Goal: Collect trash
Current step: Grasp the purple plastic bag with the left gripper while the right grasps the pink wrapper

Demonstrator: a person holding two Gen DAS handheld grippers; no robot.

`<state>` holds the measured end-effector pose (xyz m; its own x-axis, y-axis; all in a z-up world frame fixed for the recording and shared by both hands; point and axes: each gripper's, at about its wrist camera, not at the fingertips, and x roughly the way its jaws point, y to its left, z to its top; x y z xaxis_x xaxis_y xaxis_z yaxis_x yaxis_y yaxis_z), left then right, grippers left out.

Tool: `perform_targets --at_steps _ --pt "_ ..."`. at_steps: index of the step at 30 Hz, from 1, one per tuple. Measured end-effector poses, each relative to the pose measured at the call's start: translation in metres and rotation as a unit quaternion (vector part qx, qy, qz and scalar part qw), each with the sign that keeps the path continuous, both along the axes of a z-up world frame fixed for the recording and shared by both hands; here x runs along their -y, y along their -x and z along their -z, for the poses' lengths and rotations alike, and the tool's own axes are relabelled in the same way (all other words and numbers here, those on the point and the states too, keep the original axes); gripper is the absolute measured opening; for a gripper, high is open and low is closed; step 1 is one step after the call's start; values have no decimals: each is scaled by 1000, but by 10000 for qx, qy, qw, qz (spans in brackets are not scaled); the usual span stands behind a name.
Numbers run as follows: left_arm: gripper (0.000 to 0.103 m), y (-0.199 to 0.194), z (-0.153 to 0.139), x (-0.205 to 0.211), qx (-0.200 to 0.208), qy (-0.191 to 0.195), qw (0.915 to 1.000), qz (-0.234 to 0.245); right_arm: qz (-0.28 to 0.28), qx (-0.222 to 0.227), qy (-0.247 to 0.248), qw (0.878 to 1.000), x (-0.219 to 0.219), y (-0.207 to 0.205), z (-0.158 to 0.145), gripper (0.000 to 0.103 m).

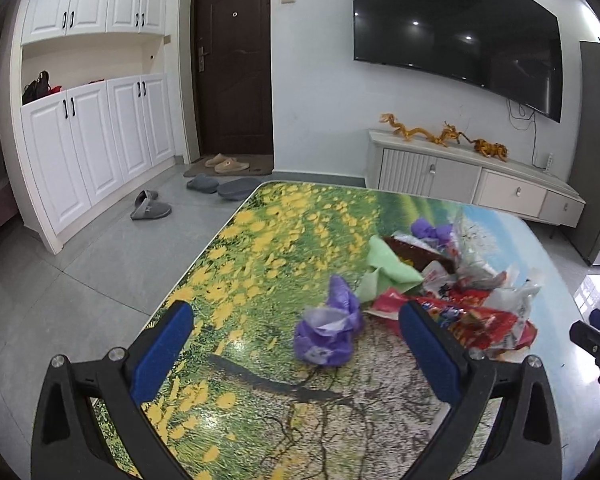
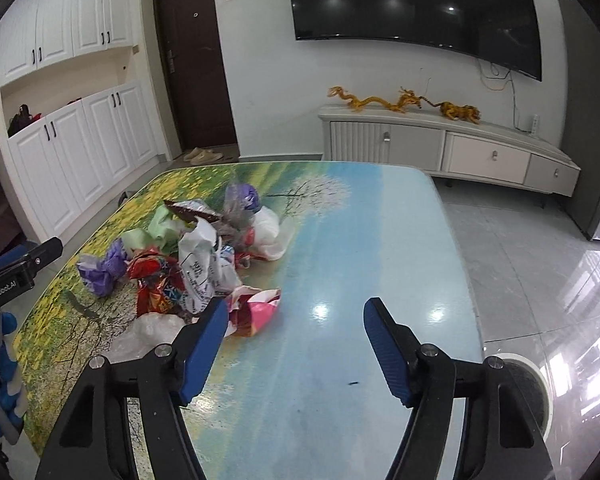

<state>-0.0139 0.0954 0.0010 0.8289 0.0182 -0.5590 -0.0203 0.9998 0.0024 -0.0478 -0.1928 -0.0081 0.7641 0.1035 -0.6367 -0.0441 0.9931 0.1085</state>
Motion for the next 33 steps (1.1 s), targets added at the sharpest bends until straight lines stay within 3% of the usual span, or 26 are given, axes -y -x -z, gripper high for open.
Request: perform_targets --at_steps 4,12,15,21,24,33 --pt "103 -11 8 -4 -119 -32 9998 136 -228 -338 -344 9986 -8 -19 18 55" --pt "99 -40 27 3 -517 51 9977 442 -405 -778 -883 9922 -9 -53 40 54" --pt "96 -50 36 6 -697 100 9963 501 -463 -839 -1048 9899 -9 -57 42 47" --pt "72 -62 47 7 -1032 211 9925 626 -588 -882 -1268 9862 -8 -56 42 37" --pt "46 -64 50 7 -1144 243 9911 635 -601 -902 -1466 9832 -4 -55 43 34" --pt "38 -44 37 6 -939 266 9931 650 -496 -771 -1436 9854 4 -34 34 28"
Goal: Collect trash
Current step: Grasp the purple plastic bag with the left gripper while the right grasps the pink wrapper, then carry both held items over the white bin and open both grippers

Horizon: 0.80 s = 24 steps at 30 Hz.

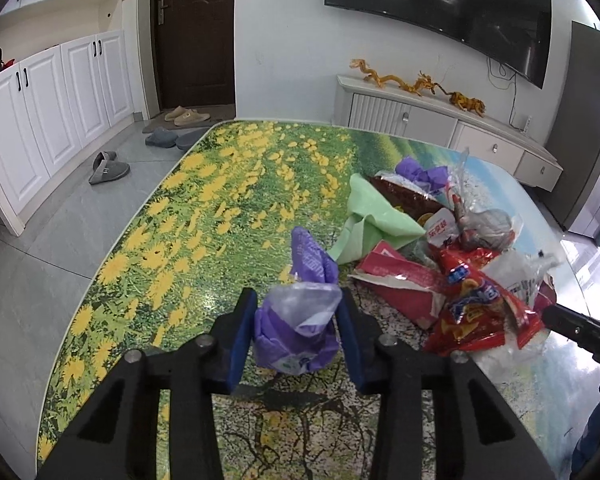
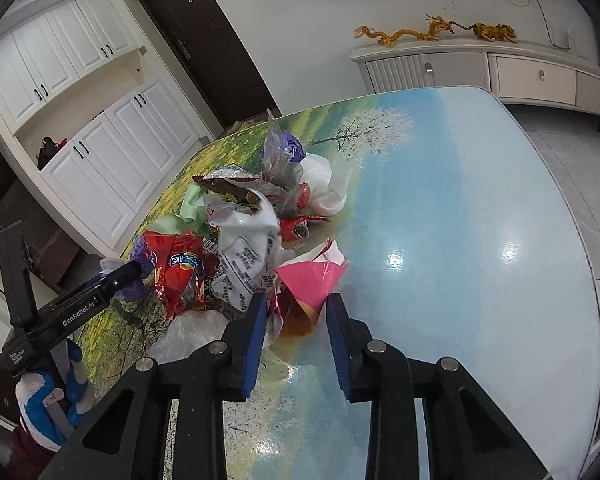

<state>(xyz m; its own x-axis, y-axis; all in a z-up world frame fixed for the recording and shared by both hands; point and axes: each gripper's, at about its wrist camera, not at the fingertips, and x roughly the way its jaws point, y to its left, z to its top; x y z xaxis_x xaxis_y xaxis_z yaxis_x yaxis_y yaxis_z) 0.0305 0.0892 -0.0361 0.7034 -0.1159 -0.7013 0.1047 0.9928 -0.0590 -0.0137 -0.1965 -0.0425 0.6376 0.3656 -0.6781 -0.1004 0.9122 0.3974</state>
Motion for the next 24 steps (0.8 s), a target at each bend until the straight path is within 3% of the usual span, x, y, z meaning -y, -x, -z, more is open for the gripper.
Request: perform_targets --at_steps 13,18,24 --pt "35 55 -75 23 759 113 9968 223 213 633 -99 9977 12 47 -44 25" --pt "35 78 -100 65 971 182 9925 713 431 954 -186 9943 31 68 -65 25" --pt "35 92 -114 142 1006 227 9835 1486 1097 1197 -181 9866 85 95 -76 25"
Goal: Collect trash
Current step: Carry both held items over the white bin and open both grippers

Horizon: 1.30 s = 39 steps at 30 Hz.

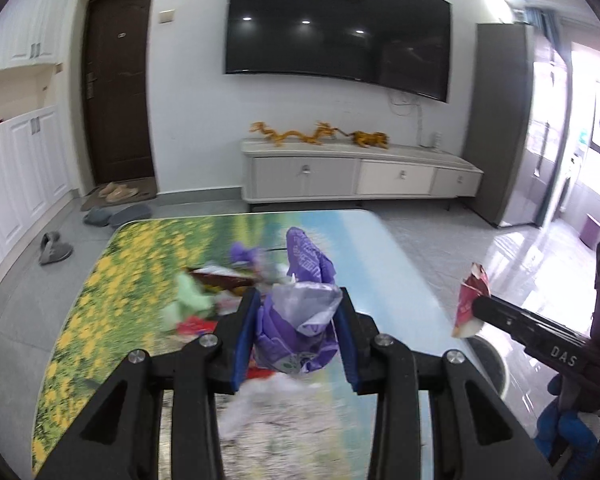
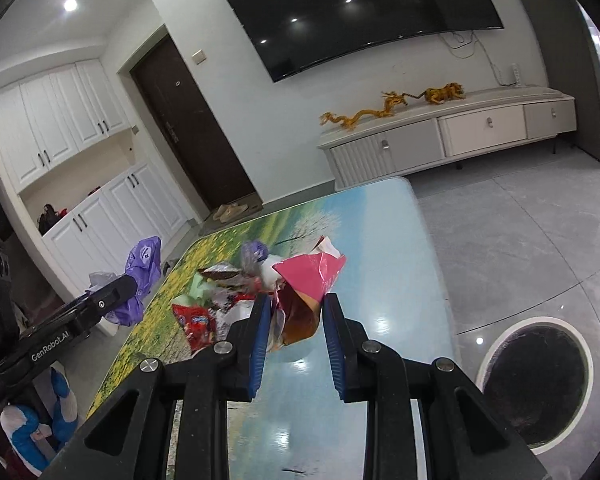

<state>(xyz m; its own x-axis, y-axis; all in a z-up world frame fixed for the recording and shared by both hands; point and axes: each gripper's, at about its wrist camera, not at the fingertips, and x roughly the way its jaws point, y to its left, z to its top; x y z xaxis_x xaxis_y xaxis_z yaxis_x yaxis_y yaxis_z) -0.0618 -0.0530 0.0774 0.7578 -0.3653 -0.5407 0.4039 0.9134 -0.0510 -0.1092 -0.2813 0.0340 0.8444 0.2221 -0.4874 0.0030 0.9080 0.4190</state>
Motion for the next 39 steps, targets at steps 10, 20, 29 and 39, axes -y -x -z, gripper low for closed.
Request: perform_targets --at_steps 10,20,29,39 --pt "35 9 17 168 -339 -296 9881 1474 1532 -293 212 9875 113 42 23 25" --pt "38 2 59 294 -1055 -323 9688 2220 2395 -1193 -186 9634 196 56 91 29" --pt "62 -21 85 343 -1592 -56 9570 2425 2558 -1646 -393 9518 226 56 126 39" --pt "62 -19 79 323 -1380 -14 9663 2174 2700 -1568 -250 9497 219 57 113 40"
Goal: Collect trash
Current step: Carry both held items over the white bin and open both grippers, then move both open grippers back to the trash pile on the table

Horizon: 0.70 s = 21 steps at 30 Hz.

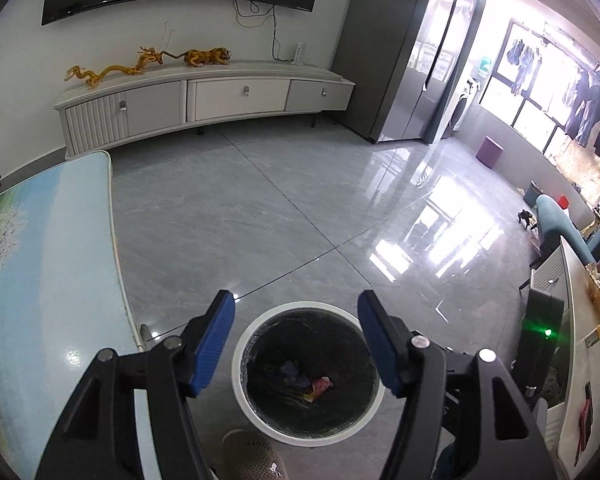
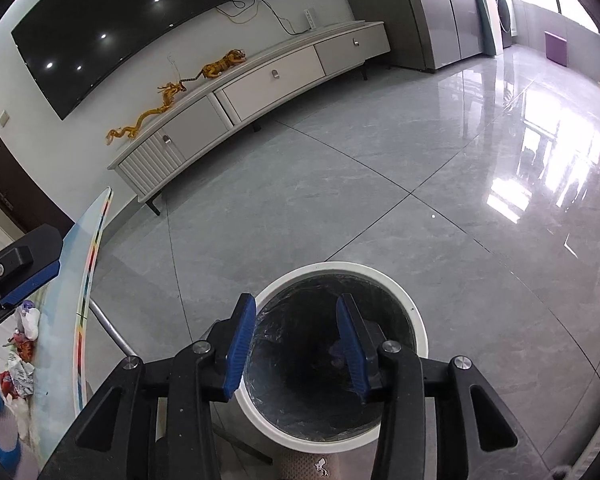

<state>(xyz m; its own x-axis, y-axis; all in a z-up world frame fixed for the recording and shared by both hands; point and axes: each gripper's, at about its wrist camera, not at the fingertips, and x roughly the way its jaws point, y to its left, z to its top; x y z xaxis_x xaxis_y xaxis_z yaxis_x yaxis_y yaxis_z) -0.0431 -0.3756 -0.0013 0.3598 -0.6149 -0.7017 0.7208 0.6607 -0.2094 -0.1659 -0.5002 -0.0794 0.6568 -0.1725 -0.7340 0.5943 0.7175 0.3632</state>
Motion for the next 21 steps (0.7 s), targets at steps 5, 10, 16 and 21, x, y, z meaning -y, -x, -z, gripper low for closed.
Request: perform_targets --at_steps 5,10,16,21 --pt "62 2 -15 -29 373 20 9988 -305 -79 196 335 9992 -14 -3 -25 42" --pt "62 6 -39 -63 773 144 9942 -730 -199 466 761 9958 -39 -4 -57 45" --pt "62 11 -59 -113 1049 324 9871 -1168 -387 768 1301 9878 -79 -7 -94 51" --pt "62 14 -74 -157 1169 507 9798 -1539 -632 1027 1760 9770 -120 -7 -122 61"
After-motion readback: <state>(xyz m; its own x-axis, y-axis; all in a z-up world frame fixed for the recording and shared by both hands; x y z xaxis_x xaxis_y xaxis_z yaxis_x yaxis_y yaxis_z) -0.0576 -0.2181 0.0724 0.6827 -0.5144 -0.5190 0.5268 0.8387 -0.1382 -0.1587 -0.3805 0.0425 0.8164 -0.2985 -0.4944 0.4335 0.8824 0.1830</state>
